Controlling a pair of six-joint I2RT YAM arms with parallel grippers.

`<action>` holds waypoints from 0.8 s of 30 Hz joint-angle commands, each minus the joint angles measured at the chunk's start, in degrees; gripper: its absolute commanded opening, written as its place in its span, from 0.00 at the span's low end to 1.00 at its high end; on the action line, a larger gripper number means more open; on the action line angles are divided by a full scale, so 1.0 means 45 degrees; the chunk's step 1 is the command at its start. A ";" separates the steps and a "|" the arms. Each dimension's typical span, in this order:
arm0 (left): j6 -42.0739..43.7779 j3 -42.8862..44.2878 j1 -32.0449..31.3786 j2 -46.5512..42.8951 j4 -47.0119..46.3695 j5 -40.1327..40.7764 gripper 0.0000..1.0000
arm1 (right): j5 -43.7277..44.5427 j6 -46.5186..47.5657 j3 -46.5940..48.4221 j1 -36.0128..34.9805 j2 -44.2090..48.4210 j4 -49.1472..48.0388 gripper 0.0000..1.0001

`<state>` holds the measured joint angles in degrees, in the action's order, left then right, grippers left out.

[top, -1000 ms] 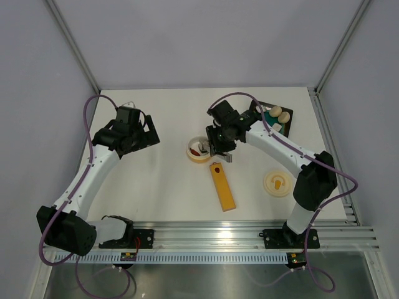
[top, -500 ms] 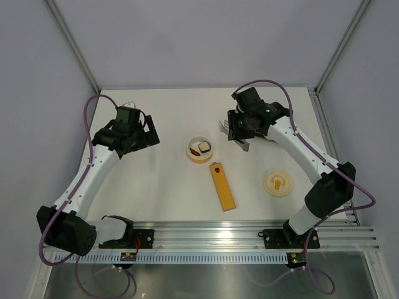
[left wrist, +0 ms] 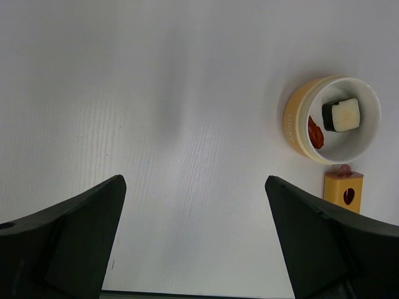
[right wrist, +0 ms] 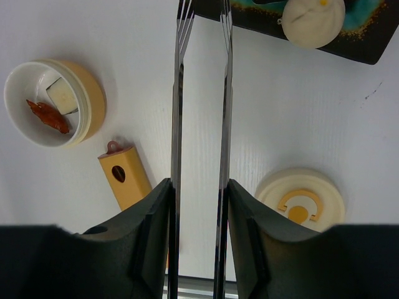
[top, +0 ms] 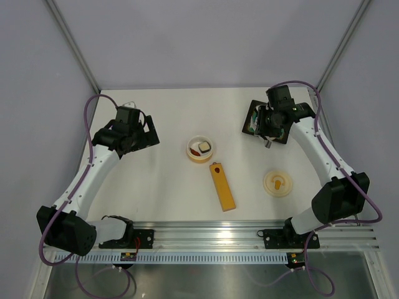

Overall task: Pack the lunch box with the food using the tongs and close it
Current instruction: Pick up the fake food from the plate.

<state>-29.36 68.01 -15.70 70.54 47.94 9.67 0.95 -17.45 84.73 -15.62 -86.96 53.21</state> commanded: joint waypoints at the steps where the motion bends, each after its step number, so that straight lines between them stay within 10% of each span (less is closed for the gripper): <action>1: 0.0256 0.0024 0.0091 -0.0208 -0.0263 -0.0001 0.99 | 0.0004 -0.0087 -0.0136 0.0091 0.0418 -0.0203 0.45; 24: 0.0353 -0.0074 0.0111 0.0339 -0.0478 -0.0431 0.99 | -0.0289 0.0538 0.1384 0.1341 -0.2237 -0.0750 0.48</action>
<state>-28.71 67.79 -15.55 71.88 47.88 8.73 -1.02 -16.71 86.94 -10.31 -95.96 50.74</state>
